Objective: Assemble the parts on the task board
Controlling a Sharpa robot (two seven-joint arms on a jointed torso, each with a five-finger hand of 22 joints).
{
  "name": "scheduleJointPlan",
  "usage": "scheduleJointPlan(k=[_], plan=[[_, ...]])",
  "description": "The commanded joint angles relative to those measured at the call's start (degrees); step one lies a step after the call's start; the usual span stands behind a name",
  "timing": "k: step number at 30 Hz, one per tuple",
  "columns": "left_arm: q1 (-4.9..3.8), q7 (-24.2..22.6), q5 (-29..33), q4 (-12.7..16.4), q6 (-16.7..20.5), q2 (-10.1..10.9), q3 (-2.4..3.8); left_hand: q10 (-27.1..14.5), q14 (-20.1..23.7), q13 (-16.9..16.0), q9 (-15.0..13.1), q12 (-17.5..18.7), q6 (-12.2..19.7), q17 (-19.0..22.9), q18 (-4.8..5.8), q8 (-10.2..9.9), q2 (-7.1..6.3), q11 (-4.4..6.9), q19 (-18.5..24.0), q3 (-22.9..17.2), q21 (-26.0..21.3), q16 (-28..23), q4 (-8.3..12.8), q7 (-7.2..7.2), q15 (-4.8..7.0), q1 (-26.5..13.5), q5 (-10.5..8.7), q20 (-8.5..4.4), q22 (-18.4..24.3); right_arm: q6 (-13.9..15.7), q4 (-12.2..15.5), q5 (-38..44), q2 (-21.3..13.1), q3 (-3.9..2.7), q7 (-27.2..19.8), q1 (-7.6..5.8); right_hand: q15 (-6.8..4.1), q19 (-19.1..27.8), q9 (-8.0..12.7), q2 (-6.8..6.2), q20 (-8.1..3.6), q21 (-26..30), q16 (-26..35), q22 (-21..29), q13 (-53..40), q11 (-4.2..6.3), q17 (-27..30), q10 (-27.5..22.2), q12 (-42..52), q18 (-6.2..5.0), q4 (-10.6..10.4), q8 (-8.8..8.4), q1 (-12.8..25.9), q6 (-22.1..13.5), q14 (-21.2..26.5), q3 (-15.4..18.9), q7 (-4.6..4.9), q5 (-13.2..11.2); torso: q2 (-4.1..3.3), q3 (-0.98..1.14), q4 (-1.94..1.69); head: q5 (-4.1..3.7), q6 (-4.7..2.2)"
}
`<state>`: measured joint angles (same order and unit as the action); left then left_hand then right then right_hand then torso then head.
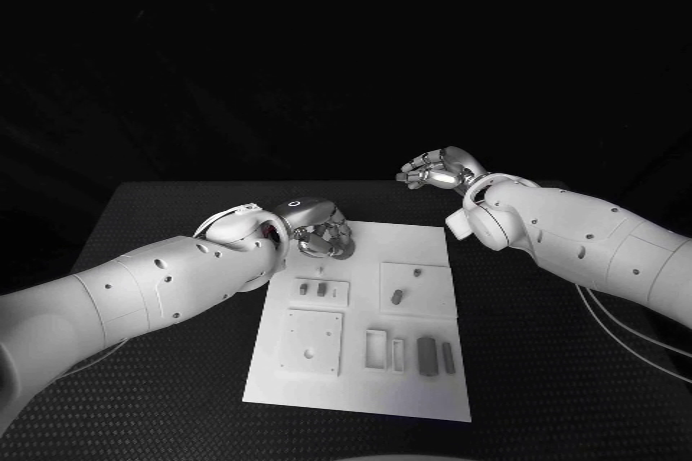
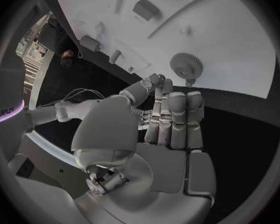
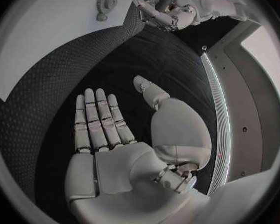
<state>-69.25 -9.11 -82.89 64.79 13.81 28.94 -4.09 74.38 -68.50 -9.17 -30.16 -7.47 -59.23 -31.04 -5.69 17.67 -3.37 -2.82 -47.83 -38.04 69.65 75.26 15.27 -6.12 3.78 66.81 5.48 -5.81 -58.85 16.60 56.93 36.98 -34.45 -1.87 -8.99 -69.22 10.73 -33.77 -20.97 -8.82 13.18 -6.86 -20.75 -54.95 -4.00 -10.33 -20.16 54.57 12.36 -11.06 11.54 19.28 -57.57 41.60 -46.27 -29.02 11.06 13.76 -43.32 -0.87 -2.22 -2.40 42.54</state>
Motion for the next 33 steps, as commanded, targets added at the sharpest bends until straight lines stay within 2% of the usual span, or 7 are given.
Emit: scheduleJointPlan(k=[1,10,13,23,33], plan=[[-0.11,-0.10,5.21,0.88,-3.13,1.21,-0.04,0.38,-0.43,0.00,-0.03,0.28,-0.36,0.12,-1.26,0.20,0.32,0.04,-0.42,-0.40,0.09,0.21,-0.08,0.14,-0.09,-0.31,0.17,-3.32,0.08,-0.36,0.14,-0.04,-0.20,-0.01,-0.47,-0.01,0.02,0.25,0.09,0.27,0.15,0.40,-0.33,-0.10,0.07,-0.02,0.07,0.09,-0.26,0.31,0.01,0.36,0.04,-0.49,0.54,0.36,1.42,0.36,-0.02,0.03,0.02,0.06,0.03],[-0.09,-0.17,7.82,1.10,-5.03,4.25,-0.13,0.45,-0.43,0.06,0.01,0.49,-0.27,0.30,-1.25,0.11,0.50,0.02,-0.45,-0.45,0.03,0.01,-0.07,0.10,-0.10,-0.46,0.44,-3.32,0.19,-0.37,0.25,-0.04,-0.45,-0.01,-0.46,-0.01,0.02,0.24,0.10,0.26,0.15,0.43,-0.34,-0.13,0.06,-0.02,0.09,0.09,-0.26,0.31,0.02,0.37,0.03,-0.49,0.55,0.36,1.42,0.36,-0.05,-0.10,0.02,-0.02,0.25],[-0.09,-0.08,8.00,1.05,-5.62,4.85,-0.16,0.48,-0.45,0.06,0.01,0.51,-0.26,0.32,-1.25,0.11,0.53,0.02,-0.47,-0.45,0.03,-0.01,-0.06,0.09,-0.10,-0.47,0.48,-3.33,0.20,-0.32,0.27,-0.03,-0.60,-0.01,-0.45,-0.01,0.02,0.24,0.10,0.25,0.15,0.44,-0.34,-0.14,0.06,-0.02,0.09,0.10,-0.26,0.31,0.02,0.37,0.02,-0.49,0.55,0.36,1.42,0.36,-0.05,-0.07,0.08,0.01,0.29],[-0.03,0.06,7.83,0.17,-6.58,4.63,-0.29,0.63,-0.58,0.06,-0.01,0.57,-0.28,0.40,-1.28,0.11,0.65,0.06,-0.59,-0.47,0.05,-0.05,0.00,0.10,-0.06,-0.46,0.53,-3.36,0.26,-0.32,0.35,-0.02,-0.50,-0.01,-0.47,-0.01,0.02,0.23,0.11,0.23,0.14,0.46,-0.36,-0.16,0.07,-0.02,0.11,0.10,-0.27,0.31,0.03,0.38,0.00,-0.49,0.55,0.36,1.41,0.36,-0.06,-0.07,0.06,0.13,0.43],[0.12,0.17,6.56,-0.98,-7.67,4.20,-0.95,0.67,-0.61,0.07,-0.01,0.61,-0.27,0.44,-1.28,0.10,0.68,0.07,-0.62,-0.47,0.04,-0.08,0.03,0.10,-0.05,-0.45,0.52,-3.37,0.28,-0.31,0.34,0.00,-0.46,-0.01,-0.48,-0.01,0.02,0.23,0.12,0.24,0.15,0.48,-0.37,-0.18,0.07,-0.02,0.12,0.10,-0.28,0.31,0.03,0.38,-0.01,-0.49,0.55,0.35,1.42,0.36,-0.07,0.02,0.21,0.30,0.54]])
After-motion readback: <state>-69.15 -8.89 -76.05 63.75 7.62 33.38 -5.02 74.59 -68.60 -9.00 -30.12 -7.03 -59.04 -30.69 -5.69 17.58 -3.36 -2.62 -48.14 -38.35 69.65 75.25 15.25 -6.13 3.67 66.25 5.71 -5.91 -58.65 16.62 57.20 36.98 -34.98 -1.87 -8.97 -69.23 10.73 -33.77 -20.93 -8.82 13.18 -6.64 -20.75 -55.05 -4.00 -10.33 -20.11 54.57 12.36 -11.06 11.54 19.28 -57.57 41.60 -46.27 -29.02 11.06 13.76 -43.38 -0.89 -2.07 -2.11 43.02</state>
